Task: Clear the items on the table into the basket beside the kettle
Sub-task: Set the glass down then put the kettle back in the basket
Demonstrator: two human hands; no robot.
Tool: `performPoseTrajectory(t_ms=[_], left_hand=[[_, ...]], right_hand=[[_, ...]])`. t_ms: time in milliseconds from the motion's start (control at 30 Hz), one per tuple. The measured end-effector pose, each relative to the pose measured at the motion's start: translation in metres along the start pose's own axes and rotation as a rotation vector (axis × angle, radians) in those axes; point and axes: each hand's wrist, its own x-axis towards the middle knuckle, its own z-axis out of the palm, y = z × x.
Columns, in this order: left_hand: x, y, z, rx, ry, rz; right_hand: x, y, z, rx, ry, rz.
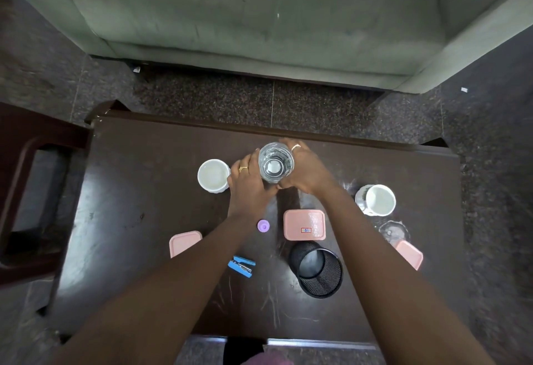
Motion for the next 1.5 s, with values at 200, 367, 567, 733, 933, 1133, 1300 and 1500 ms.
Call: performPoseTrajectory(t_ms=[200, 367, 567, 733, 933, 1133, 1300, 1500], left_hand=[[0.000, -0.003, 0.000, 0.033, 0.010, 0.023], [-0.001, -0.004, -0.005, 0.060, -0.018, 0.041], [-0.013, -0.018, -0.023, 0.074, -0.054, 0.073], [-0.020, -0.036, -0.056, 0.031, -0.017, 0.098], [-0.021, -0.085, -0.123, -0.032, 0.170, -0.136], [-0.018, -0.165, -0.213, -0.117, 0.390, -0.263], [-0.005, -0.234, -0.296, -0.180, 0.586, -0.366], [0.021, -0.296, -0.358, -0.443, 0.728, -0.576]], right_hand=[[0.003, -0.002, -0.004, 0.003, 0.002, 0.003], [0.002, -0.004, -0.003, -0.001, 0.002, 0.023], [-0.012, -0.013, 0.016, -0.079, 0.101, 0.059], [-0.029, -0.049, 0.040, -0.211, 0.330, -0.217], [-0.022, -0.141, 0.084, -0.148, 0.315, -0.360], [-0.002, -0.255, 0.143, -0.104, 0.237, -0.472], [0.014, -0.358, 0.194, -0.032, 0.202, -0.544], [0.037, -0.464, 0.246, 0.051, 0.103, -0.446]])
